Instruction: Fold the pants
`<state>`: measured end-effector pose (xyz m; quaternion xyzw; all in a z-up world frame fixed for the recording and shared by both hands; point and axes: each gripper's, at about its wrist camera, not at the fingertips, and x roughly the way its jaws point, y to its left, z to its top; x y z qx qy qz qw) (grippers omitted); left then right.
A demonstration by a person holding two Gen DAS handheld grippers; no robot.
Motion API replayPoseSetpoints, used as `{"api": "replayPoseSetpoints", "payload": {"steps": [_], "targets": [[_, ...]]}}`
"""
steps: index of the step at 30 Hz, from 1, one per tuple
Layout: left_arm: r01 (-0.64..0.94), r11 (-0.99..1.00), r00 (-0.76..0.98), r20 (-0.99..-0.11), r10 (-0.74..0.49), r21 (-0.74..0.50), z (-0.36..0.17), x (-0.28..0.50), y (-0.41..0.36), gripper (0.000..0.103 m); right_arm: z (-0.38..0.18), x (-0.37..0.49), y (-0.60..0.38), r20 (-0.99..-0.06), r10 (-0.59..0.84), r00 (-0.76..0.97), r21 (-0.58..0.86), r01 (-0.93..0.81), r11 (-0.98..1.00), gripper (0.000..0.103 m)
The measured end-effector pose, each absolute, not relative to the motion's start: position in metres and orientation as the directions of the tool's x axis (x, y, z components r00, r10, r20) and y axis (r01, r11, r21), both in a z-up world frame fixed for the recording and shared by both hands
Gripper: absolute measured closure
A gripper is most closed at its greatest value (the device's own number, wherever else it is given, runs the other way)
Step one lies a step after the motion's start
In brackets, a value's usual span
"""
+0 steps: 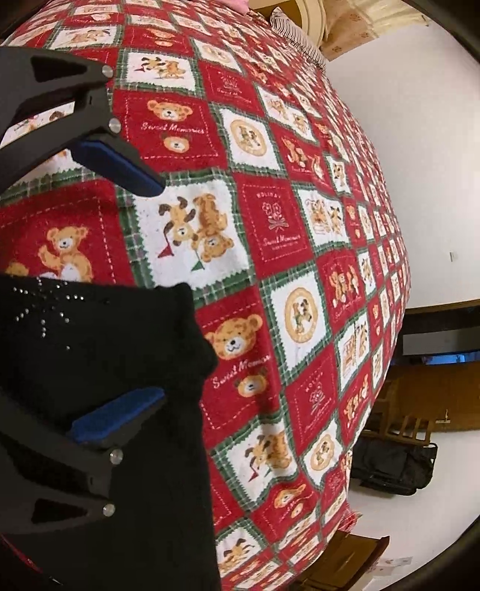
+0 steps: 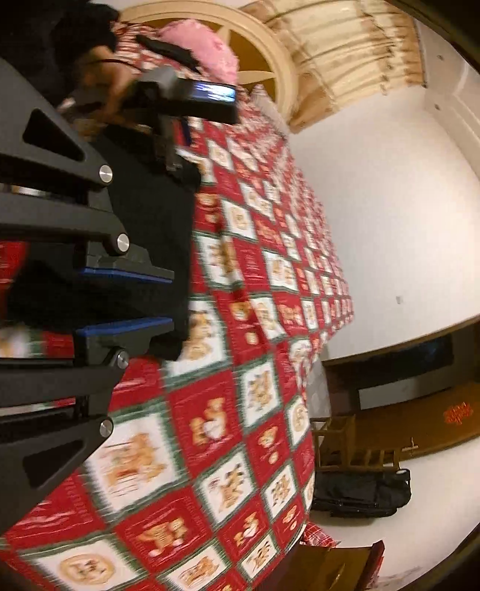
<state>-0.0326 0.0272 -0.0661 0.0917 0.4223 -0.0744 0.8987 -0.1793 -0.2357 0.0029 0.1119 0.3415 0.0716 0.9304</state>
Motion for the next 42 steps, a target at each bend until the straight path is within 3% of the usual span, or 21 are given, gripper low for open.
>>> {"api": "replayPoseSetpoints", "payload": {"steps": [3, 7, 10, 12, 13, 14, 17, 25, 42], "targets": [[0.217, 0.971, 0.623, -0.78, -0.059, 0.1, -0.065, -0.032, 0.028, 0.0, -0.003, -0.193, -0.223, -0.65, 0.217, 0.729, 0.204, -0.108, 0.973, 0.083], [0.238, 0.968, 0.604, -0.793, -0.078, 0.086, -0.058, -0.036, 0.035, 0.0, -0.026, -0.197, -0.213, -0.734, 0.114, 0.669, 0.068, -0.094, 0.993, 0.08], [0.246, 0.968, 0.586, -0.803, -0.106, 0.052, -0.055, -0.041, 0.046, 0.0, -0.024, -0.202, -0.227, -0.706, 0.167, 0.688, 0.178, -0.055, 0.982, 0.079], [0.247, 0.969, 0.573, -0.807, -0.142, 0.005, -0.051, -0.045, 0.056, 0.0, -0.017, -0.205, -0.242, -0.658, 0.186, 0.73, 0.261, -0.011, 0.965, 0.069], [0.251, 0.968, 0.567, -0.807, -0.166, -0.023, -0.049, -0.047, 0.061, 0.0, -0.016, -0.204, -0.245, -0.648, 0.185, 0.739, 0.276, 0.001, 0.961, 0.053], [0.255, 0.966, 0.565, -0.805, -0.184, -0.042, -0.049, -0.048, 0.063, 0.0, -0.016, -0.204, -0.25, -0.636, 0.181, 0.75, 0.299, 0.023, 0.954, 0.044], [0.266, 0.962, 0.552, -0.808, -0.205, -0.063, -0.051, -0.047, 0.06, 0.0, -0.019, -0.196, -0.249, -0.648, 0.18, 0.74, 0.303, 0.034, 0.952, 0.044], [0.294, 0.956, 0.548, -0.823, -0.151, 0.021, -0.06, -0.052, 0.038, 0.0, -0.034, -0.189, -0.236, -0.692, 0.179, 0.7, 0.266, 0.017, 0.964, 0.044], [0.25, 0.966, 0.511, -0.839, -0.187, -0.063, -0.067, -0.049, 0.047, 0.0, -0.04, -0.185, -0.217, -0.702, 0.105, 0.705, 0.164, 0.016, 0.986, 0.05]]}}
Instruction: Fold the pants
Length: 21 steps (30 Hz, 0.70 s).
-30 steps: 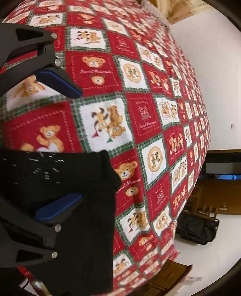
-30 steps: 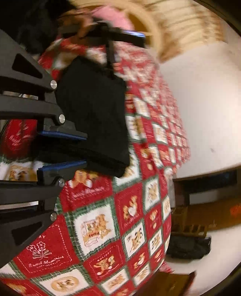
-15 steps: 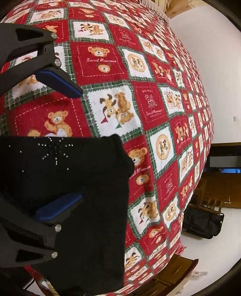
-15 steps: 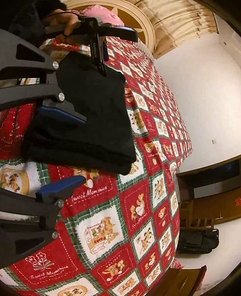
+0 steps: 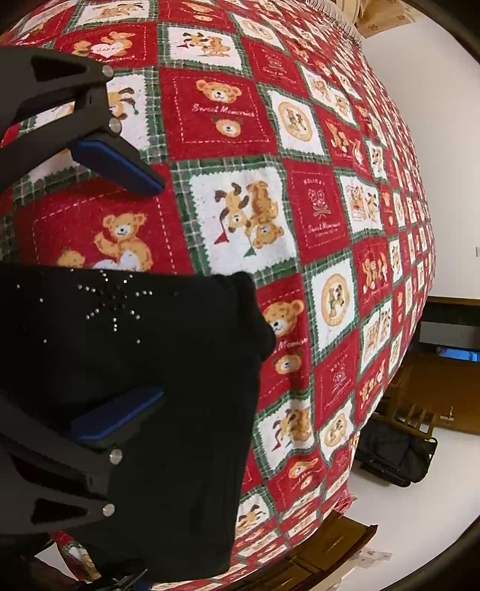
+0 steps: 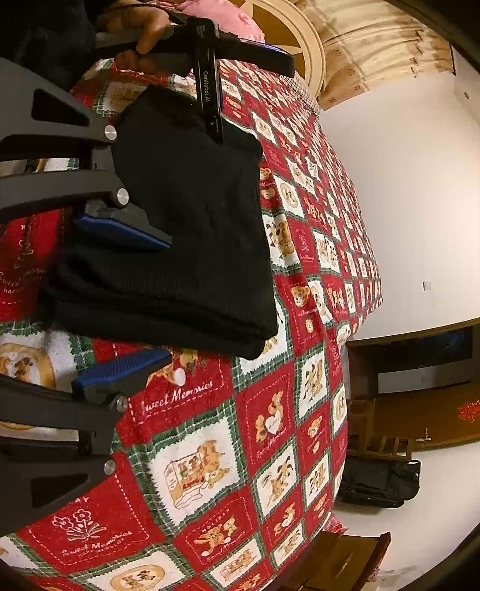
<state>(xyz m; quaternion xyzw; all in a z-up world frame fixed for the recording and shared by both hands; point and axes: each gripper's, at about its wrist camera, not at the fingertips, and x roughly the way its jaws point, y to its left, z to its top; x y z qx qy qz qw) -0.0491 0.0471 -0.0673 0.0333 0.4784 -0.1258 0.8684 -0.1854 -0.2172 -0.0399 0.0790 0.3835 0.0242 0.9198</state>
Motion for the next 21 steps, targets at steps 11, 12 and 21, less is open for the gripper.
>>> {"api": "replayPoseSetpoints", "payload": {"steps": [11, 12, 21], "targets": [[0.253, 0.966, 0.514, -0.839, -0.178, -0.051, -0.066, -0.051, 0.043, 0.0, -0.039, -0.183, -0.209, -0.702, 0.09, 0.707, 0.132, 0.005, 0.991, 0.068], [0.253, 0.966, 0.516, -0.838, -0.179, -0.051, -0.066, -0.052, 0.043, 0.0, -0.039, -0.183, -0.209, -0.701, 0.092, 0.707, 0.132, 0.002, 0.991, 0.069], [0.279, 0.953, 0.502, -0.827, -0.252, -0.121, -0.067, -0.052, 0.044, 0.013, -0.039, -0.186, -0.205, -0.692, 0.123, 0.711, 0.162, -0.014, 0.987, 0.075]]}}
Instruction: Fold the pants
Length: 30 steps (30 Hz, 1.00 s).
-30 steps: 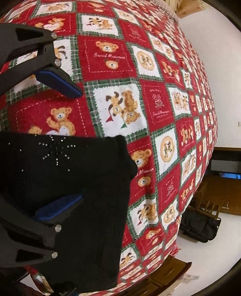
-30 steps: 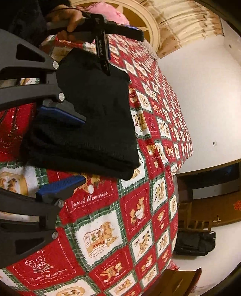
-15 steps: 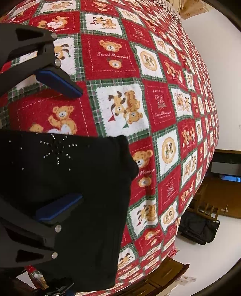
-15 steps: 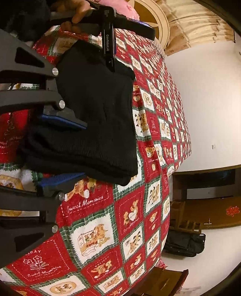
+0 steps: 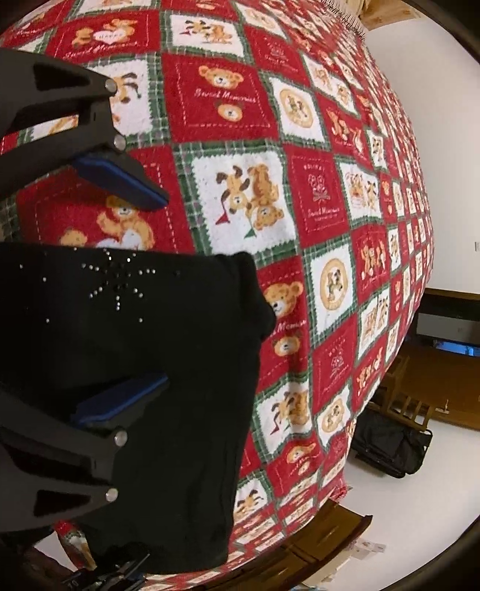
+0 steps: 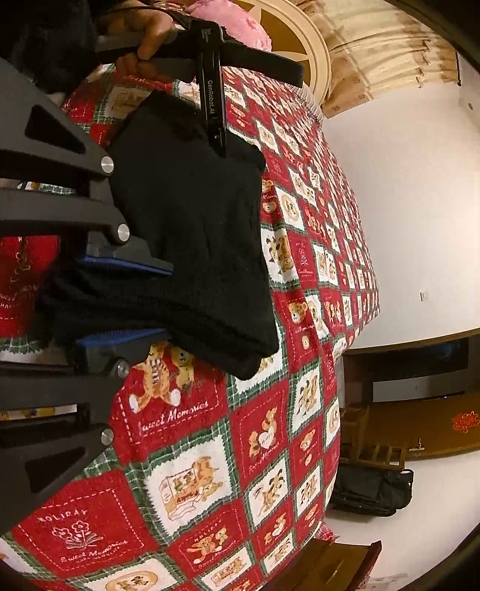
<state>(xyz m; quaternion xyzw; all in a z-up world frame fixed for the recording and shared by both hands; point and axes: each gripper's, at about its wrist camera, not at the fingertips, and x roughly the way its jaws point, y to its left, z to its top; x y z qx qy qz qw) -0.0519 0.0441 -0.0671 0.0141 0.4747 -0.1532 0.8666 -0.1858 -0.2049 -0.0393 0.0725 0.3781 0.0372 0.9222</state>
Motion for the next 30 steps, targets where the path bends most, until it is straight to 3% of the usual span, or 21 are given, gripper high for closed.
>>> {"api": "replayPoseSetpoints", "payload": {"steps": [7, 25, 26, 27, 28, 30], "targets": [[0.279, 0.942, 0.472, -0.827, -0.305, -0.188, -0.068, -0.05, 0.049, 0.015, -0.04, -0.185, -0.212, -0.693, 0.137, 0.708, 0.214, 0.021, 0.977, 0.067], [0.303, 0.92, 0.452, -0.812, -0.369, -0.25, -0.069, -0.062, 0.051, 0.021, -0.042, -0.183, -0.21, -0.696, 0.133, 0.705, 0.2, 0.014, 0.98, 0.072], [0.301, 0.922, 0.456, -0.812, -0.364, -0.244, -0.069, -0.062, 0.05, 0.023, -0.042, -0.184, -0.209, -0.696, 0.131, 0.706, 0.198, 0.014, 0.98, 0.073], [0.302, 0.922, 0.463, -0.809, -0.363, -0.241, -0.068, -0.062, 0.048, 0.034, -0.042, -0.184, -0.208, -0.697, 0.126, 0.706, 0.192, 0.014, 0.981, 0.073], [0.317, 0.914, 0.465, -0.798, -0.383, -0.255, -0.065, -0.063, 0.046, 0.052, -0.041, -0.184, -0.207, -0.697, 0.121, 0.707, 0.185, 0.014, 0.983, 0.074], [0.325, 0.909, 0.467, -0.791, -0.395, -0.262, -0.062, -0.063, 0.045, 0.07, -0.04, -0.184, -0.205, -0.697, 0.114, 0.708, 0.172, 0.01, 0.985, 0.075]]}}
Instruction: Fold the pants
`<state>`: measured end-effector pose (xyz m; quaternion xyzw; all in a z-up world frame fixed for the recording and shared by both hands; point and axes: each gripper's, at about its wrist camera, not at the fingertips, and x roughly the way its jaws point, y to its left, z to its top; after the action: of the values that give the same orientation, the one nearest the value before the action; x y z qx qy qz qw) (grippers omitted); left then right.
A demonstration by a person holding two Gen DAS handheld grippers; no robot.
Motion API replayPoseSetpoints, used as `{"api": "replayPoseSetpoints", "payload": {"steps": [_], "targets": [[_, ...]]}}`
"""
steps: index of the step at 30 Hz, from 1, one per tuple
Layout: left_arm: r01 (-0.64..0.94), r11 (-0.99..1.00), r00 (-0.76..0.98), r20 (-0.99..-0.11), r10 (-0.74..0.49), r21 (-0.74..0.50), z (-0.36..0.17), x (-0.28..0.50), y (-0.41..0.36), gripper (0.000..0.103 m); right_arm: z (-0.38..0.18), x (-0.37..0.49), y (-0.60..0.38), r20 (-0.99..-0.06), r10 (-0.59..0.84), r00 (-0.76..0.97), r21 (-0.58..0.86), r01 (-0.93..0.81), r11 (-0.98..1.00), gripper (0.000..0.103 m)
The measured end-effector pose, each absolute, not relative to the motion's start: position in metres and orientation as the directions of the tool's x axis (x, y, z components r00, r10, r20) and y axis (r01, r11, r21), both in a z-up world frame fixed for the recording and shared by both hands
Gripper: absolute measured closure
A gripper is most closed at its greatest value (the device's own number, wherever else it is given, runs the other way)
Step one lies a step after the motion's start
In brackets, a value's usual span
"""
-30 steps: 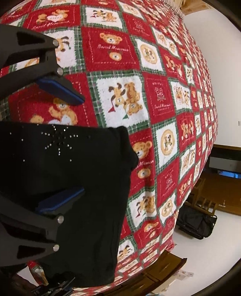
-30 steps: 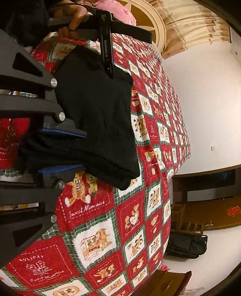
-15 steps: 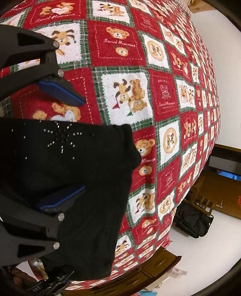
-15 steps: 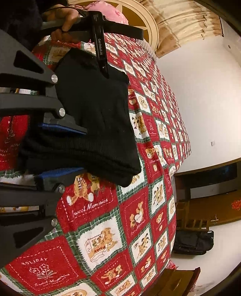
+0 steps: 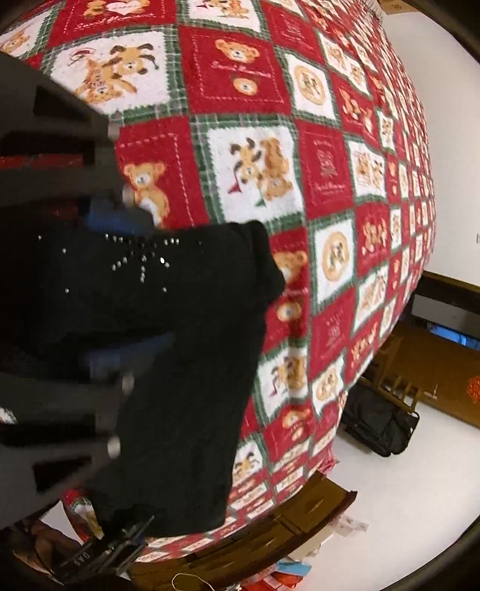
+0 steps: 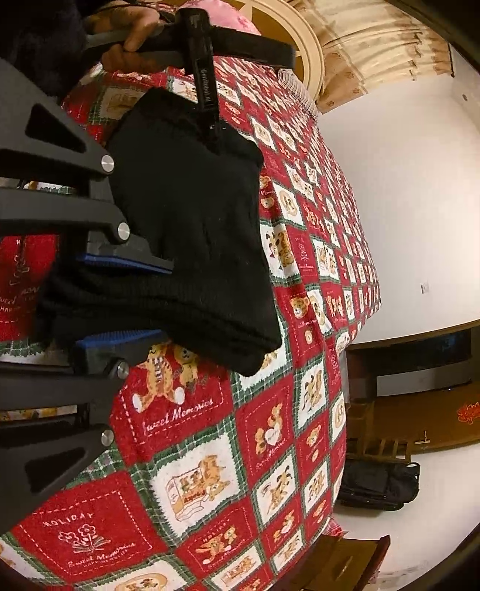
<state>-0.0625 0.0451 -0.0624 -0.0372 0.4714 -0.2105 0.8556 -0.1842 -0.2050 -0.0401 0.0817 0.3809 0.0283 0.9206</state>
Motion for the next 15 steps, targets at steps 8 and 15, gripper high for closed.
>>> {"api": "replayPoseSetpoints", "payload": {"steps": [8, 15], "targets": [[0.334, 0.909, 0.485, -0.782, -0.393, -0.249, -0.055, -0.065, 0.042, 0.084, -0.027, -0.186, -0.201, -0.667, 0.098, 0.739, 0.146, 0.001, 0.989, 0.078], [0.322, 0.916, 0.486, -0.789, -0.377, -0.239, -0.046, -0.06, 0.042, 0.084, -0.016, -0.181, -0.198, -0.649, 0.105, 0.753, 0.141, -0.016, 0.99, 0.078]]}}
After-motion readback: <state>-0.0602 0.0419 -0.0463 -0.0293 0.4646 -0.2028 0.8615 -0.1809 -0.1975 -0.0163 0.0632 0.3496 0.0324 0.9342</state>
